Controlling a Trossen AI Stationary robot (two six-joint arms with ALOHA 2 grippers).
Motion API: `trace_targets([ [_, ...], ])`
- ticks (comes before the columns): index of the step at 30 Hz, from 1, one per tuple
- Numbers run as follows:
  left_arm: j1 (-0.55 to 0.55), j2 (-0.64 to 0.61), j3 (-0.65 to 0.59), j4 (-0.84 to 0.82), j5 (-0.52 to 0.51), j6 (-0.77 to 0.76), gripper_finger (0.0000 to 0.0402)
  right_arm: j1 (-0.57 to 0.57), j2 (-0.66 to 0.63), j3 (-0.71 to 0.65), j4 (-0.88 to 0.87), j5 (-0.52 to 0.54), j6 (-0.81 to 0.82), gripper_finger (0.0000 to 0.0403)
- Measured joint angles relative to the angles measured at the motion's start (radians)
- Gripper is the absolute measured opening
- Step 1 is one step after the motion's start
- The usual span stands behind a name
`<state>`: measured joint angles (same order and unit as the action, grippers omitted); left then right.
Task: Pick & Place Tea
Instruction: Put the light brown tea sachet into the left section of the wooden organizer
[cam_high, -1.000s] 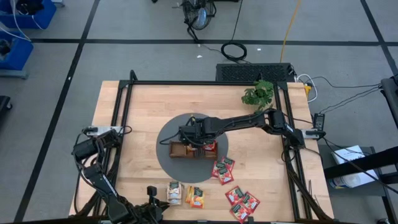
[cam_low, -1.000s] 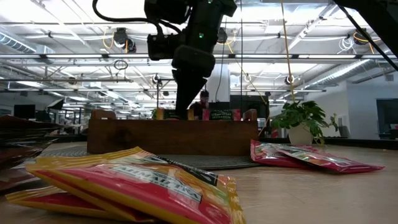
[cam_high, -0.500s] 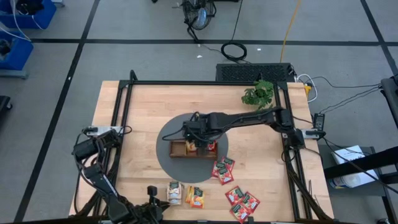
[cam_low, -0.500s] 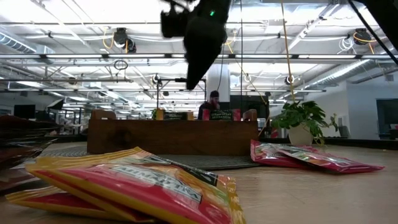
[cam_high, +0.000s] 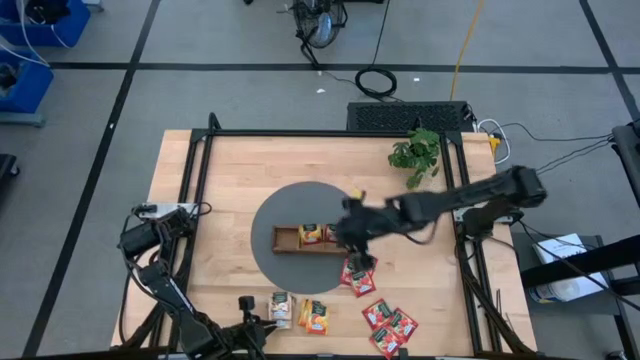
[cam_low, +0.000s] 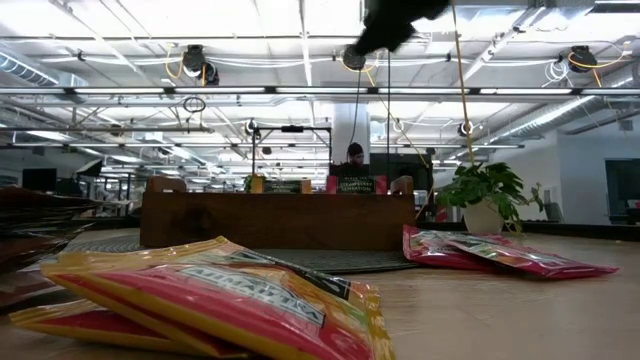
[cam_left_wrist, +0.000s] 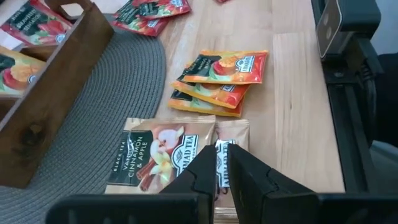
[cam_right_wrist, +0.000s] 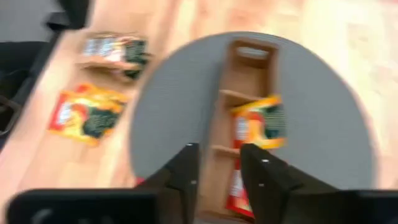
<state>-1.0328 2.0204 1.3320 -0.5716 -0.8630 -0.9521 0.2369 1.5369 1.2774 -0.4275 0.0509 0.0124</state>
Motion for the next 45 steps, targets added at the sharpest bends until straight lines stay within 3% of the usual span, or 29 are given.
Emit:
trace_targets([
  [4, 0.006, -0.018, 0.0, -0.002, 0.023, -0.021, 0.0047, 0.059, -0.079, -0.309, 0.448, -0.062, 0.017, 0.001],
  [8, 0.021, -0.053, 0.0, -0.004, 0.025, -0.081, 0.0047, 0.085, -0.065, -0.509, 0.869, -0.143, 0.099, 0.0018],
  [11, 0.03, -0.079, 0.0, -0.014, 0.025, -0.132, 0.0047, 0.104, -0.024, -0.568, 1.015, -0.185, 0.106, 0.0018],
  [17, 0.055, -0.091, 0.001, -0.011, 0.116, -0.193, 0.0047, 0.17, 0.127, -0.539, 1.147, -0.184, 0.059, 0.0006],
  [21, 0.083, -0.062, 0.0, -0.01, 0.206, -0.204, 0.0047, 0.182, 0.259, -0.433, 1.177, -0.184, 0.115, 0.0002],
  [26, 0.079, -0.046, 0.0, -0.039, 0.166, -0.197, 0.0046, 0.162, 0.395, -0.304, 1.112, -0.195, 0.135, 0.0027],
  [30, 0.055, -0.044, 0.0, -0.093, 0.145, -0.242, 0.0046, 0.125, 0.47, -0.225, 1.11, -0.291, 0.247, 0.008],
  [36, 0.011, -0.044, -0.001, -0.186, 0.044, -0.343, 0.0046, 0.091, 0.539, -0.147, 1.105, -0.29, 0.34, 0.0147],
  [45, 0.014, -0.041, -0.097, -0.031, 0.026, -0.34, 0.0046, 0.091, 0.61, -0.073, 1.105, -0.288, 0.425, 0.015],
])
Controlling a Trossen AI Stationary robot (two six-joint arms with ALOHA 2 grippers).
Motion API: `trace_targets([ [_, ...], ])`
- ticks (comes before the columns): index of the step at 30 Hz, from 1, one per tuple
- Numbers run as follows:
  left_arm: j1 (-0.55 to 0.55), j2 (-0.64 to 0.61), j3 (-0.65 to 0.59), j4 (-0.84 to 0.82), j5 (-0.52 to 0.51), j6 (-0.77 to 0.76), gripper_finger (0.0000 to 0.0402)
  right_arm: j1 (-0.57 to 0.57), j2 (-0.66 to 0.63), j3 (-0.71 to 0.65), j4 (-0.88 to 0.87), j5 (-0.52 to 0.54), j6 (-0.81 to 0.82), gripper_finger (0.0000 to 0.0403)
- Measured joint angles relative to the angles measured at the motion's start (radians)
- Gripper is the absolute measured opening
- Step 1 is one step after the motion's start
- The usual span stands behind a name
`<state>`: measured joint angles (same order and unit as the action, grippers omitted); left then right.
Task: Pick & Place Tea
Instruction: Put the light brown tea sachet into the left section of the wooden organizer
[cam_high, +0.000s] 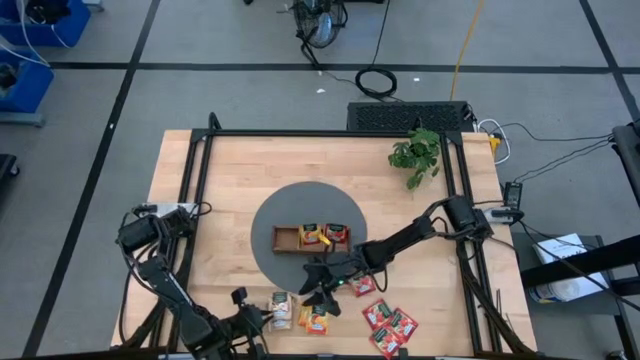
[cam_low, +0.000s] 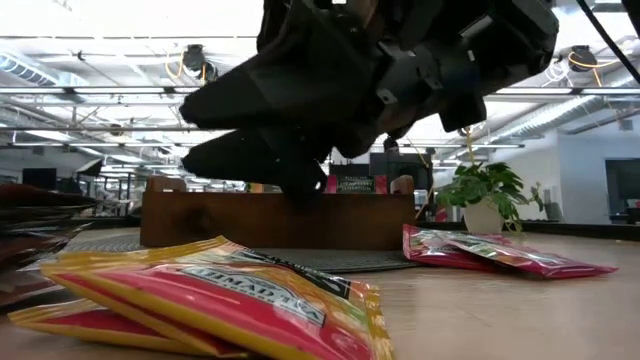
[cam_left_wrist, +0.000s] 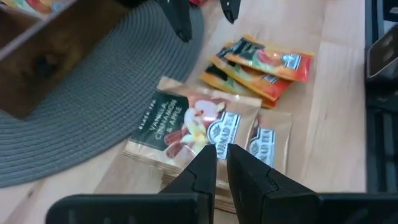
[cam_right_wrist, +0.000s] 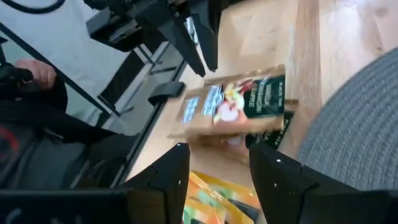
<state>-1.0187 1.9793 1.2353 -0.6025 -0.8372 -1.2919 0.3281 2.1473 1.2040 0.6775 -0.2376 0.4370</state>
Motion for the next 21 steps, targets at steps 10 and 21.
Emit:
trace_targets([
  [10, 0.001, 0.0, -0.05, 0.066, 0.004, -0.008, 0.0046, -0.001, 0.007, 0.005, -0.024, 0.03, 0.049, 0.0145],
  [21, 0.01, 0.0, -0.05, 0.089, 0.004, 0.026, 0.0046, -0.005, 0.085, 0.025, 0.066, 0.046, 0.098, 0.0143],
])
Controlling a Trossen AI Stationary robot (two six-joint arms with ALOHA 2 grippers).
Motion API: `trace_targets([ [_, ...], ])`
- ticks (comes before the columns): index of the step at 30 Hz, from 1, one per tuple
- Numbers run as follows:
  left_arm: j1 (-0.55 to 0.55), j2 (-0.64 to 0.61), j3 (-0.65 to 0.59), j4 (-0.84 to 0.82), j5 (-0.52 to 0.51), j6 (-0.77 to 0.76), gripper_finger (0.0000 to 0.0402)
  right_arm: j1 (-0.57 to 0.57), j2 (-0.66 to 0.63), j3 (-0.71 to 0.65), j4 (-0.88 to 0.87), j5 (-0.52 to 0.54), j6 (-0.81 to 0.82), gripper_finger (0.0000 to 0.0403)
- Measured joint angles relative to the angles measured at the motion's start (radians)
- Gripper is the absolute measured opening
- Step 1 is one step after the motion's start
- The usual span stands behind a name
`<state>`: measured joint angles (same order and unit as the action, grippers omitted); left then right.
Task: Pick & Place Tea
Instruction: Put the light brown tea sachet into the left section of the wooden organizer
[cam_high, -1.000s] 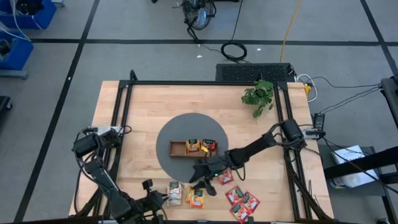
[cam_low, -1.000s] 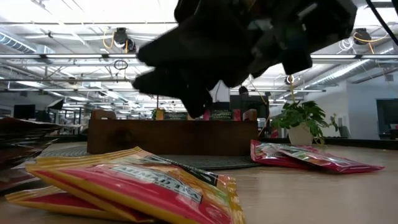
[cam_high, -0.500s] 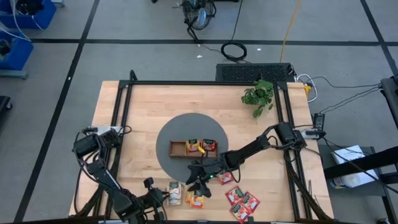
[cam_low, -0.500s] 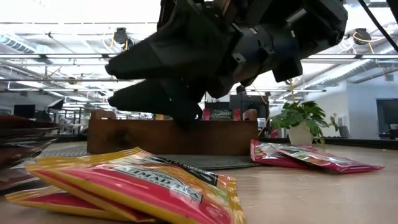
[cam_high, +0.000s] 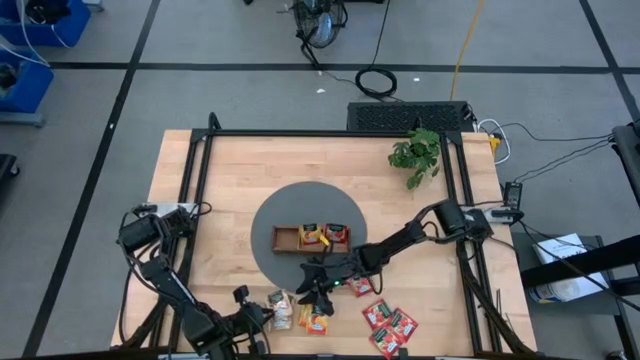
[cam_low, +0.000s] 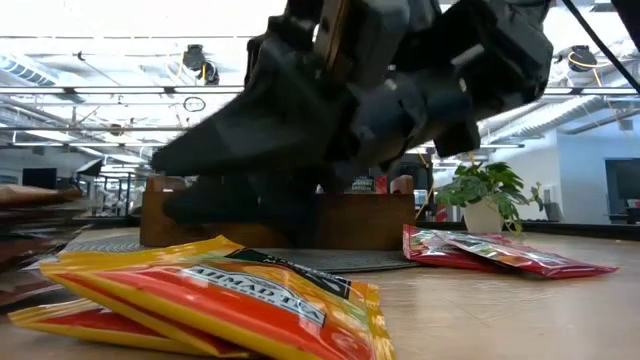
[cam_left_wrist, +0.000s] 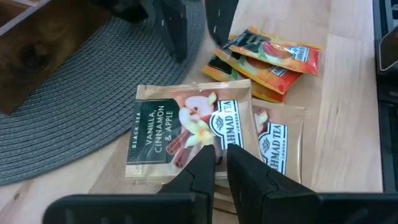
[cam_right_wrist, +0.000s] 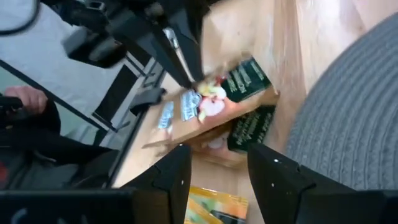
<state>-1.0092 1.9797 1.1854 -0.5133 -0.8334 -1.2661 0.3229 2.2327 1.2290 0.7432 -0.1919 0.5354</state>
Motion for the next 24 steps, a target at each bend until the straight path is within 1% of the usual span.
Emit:
trace_targets([
  [5, 0.001, 0.0, 0.0, -0.001, 0.0, 0.016, 0.0046, -0.001, 0.032, 0.039, 0.009, -0.043, 0.005, 0.0143],
  [14, 0.025, 0.0, 0.0, 0.002, -0.003, 0.099, 0.0047, -0.001, 0.035, 0.043, 0.033, -0.05, 0.004, 0.0143],
  [16, 0.037, 0.005, 0.0, 0.009, -0.001, 0.115, 0.0047, -0.001, 0.035, 0.042, 0.039, -0.068, 0.011, 0.0142],
  [19, 0.054, 0.019, 0.0, 0.023, 0.027, 0.135, 0.0047, 0.003, 0.035, 0.042, 0.051, -0.071, 0.022, 0.0142],
  [24, 0.072, 0.048, 0.0, 0.051, 0.075, 0.137, 0.0047, 0.006, 0.033, 0.042, 0.011, -0.07, 0.045, 0.0141],
])
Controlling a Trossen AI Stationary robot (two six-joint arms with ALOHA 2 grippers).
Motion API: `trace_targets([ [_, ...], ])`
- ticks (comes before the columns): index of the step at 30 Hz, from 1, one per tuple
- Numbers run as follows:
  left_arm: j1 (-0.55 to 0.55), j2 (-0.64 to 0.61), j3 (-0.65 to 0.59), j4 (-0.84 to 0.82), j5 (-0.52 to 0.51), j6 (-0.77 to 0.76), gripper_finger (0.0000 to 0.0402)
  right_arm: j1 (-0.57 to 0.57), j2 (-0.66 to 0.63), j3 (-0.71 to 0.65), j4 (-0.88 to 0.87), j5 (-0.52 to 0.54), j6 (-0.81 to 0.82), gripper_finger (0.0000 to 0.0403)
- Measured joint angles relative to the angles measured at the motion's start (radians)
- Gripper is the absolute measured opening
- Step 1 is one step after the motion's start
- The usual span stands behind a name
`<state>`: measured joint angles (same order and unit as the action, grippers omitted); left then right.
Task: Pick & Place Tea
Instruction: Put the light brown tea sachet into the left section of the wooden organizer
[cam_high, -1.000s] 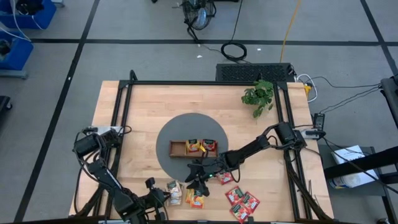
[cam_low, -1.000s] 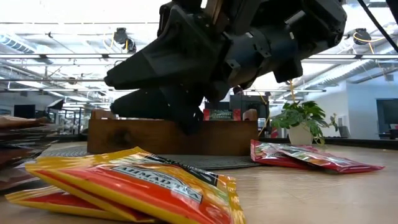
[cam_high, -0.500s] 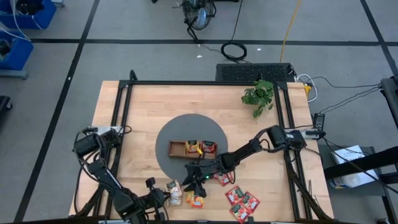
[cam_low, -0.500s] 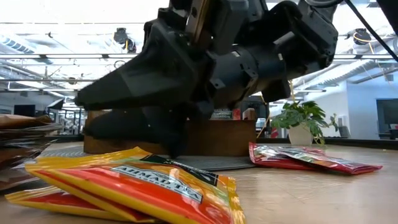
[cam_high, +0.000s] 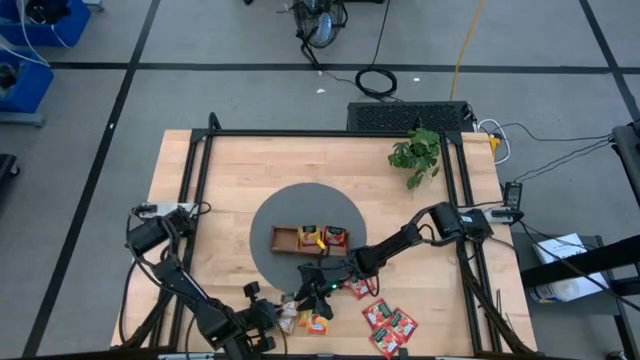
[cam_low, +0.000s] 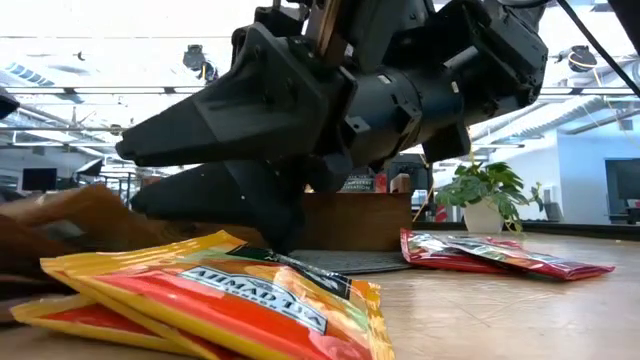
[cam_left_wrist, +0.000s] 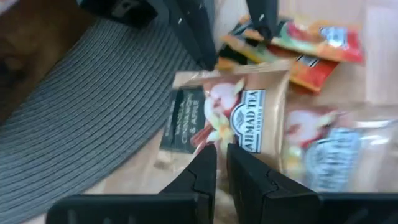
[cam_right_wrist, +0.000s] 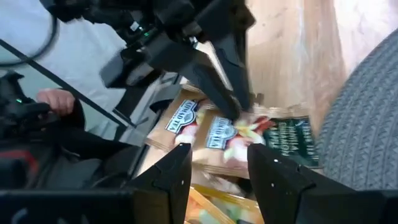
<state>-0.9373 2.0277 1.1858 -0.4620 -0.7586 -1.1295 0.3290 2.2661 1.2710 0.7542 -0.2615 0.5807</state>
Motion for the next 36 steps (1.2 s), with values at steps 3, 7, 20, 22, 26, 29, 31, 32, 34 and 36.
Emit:
trace_targets([
  [3, -0.005, 0.012, 0.0, 0.003, 0.012, -0.012, 0.0047, -0.006, -0.002, 0.001, -0.025, -0.01, -0.001, 0.0141],
  [7, -0.013, 0.012, 0.0, 0.003, 0.009, -0.015, 0.0047, -0.016, -0.03, 0.001, -0.104, -0.081, -0.044, 0.0141],
  [20, -0.015, 0.012, 0.0, -0.006, -0.035, -0.002, 0.0047, 0.048, -0.087, -0.002, -0.315, 0.112, -0.582, 0.0141],
  [22, -0.012, 0.012, 0.0, -0.005, -0.035, -0.001, 0.0047, 0.075, -0.087, -0.002, -0.326, 0.211, -0.683, 0.0141],
  [26, -0.005, 0.012, 0.0, -0.005, -0.034, -0.001, 0.0047, 0.117, -0.087, -0.001, -0.297, 0.381, -0.813, 0.0141],
  [29, -0.004, 0.012, 0.0, -0.005, -0.034, -0.001, 0.0047, 0.125, -0.087, -0.001, -0.278, 0.424, -0.849, 0.0141],
  [31, -0.004, 0.012, 0.0, -0.005, -0.034, -0.001, 0.0047, 0.125, -0.087, -0.001, -0.265, 0.444, -0.856, 0.0141],
  [32, -0.005, 0.012, 0.0, -0.005, -0.033, -0.001, 0.0047, 0.125, -0.087, -0.001, -0.26, 0.444, -0.858, 0.0141],
  [34, -0.005, 0.012, 0.0, -0.005, -0.032, -0.001, 0.0047, 0.121, -0.087, -0.001, -0.266, 0.442, -0.859, 0.0141],
  [36, -0.005, 0.012, 0.0, -0.005, -0.031, 0.001, 0.0047, 0.117, -0.087, -0.001, -0.274, 0.442, -0.864, 0.0141],
])
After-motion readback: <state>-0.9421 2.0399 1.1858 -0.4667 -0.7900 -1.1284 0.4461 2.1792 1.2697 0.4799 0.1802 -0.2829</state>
